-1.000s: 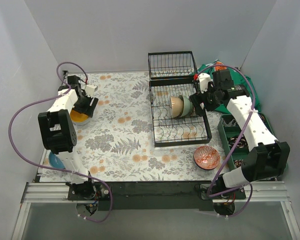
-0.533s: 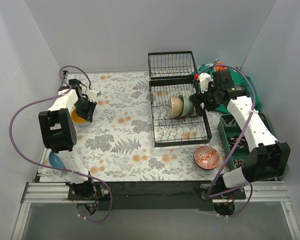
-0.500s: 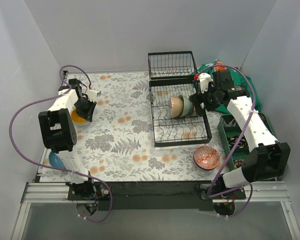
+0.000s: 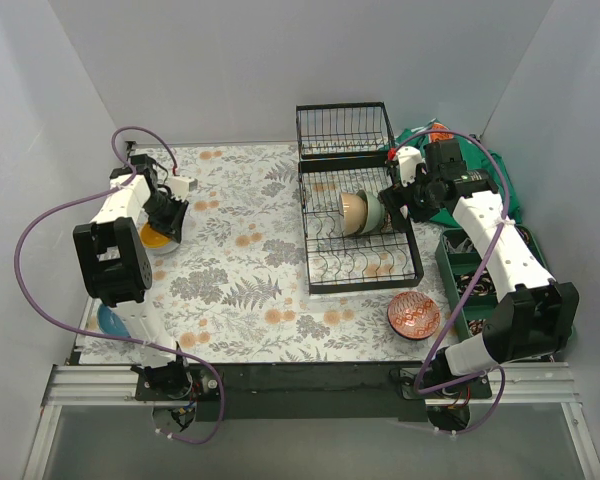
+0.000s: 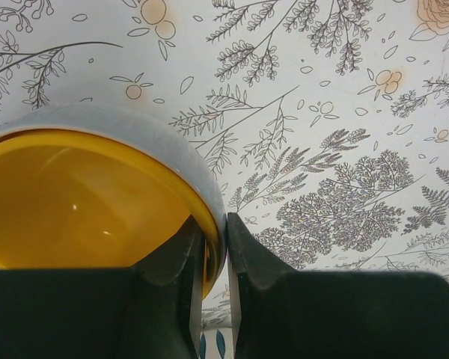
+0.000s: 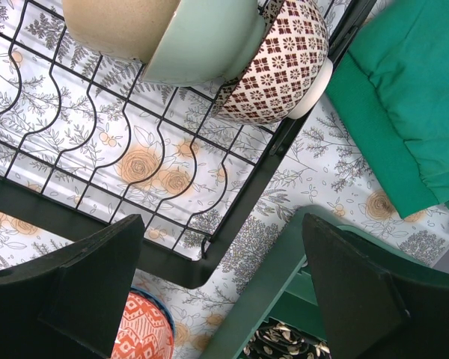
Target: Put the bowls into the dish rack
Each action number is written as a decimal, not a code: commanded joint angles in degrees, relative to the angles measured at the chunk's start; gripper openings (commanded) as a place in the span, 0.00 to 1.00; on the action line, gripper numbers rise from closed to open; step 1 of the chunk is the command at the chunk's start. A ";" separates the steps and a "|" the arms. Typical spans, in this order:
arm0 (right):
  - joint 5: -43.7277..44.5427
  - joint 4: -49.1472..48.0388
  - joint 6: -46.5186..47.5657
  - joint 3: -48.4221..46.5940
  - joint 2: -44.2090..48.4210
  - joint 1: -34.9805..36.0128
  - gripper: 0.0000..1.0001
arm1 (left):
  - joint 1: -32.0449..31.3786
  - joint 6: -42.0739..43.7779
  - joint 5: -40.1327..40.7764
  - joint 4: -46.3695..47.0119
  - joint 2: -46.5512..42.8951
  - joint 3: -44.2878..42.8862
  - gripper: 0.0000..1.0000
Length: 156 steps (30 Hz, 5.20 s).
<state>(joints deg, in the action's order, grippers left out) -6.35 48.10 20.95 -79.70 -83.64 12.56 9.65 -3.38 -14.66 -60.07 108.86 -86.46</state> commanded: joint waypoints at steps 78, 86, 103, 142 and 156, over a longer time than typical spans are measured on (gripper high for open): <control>3.62 -2.83 1.29 5.70 3.66 0.27 0.96 | -37.68 0.21 18.34 19.28 -23.16 25.27 0.13; 3.36 -2.83 1.37 4.99 2.78 0.28 0.97 | -37.86 -0.49 20.28 22.81 -24.04 30.64 0.15; 4.24 -2.83 0.94 5.52 3.74 0.28 0.96 | -37.77 -9.53 10.37 14.11 -24.22 6.89 0.00; 14.35 0.51 3.48 13.26 9.81 -2.10 0.96 | -35.58 -97.77 -31.14 113.50 -1.82 27.30 0.00; 13.91 0.86 3.31 10.97 4.89 -2.10 0.95 | -34.35 -102.62 -31.58 123.53 10.48 23.62 0.00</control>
<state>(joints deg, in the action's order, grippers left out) 7.53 48.25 24.21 -65.89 -77.45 10.83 -25.17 -103.81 -45.54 57.01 116.49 -59.81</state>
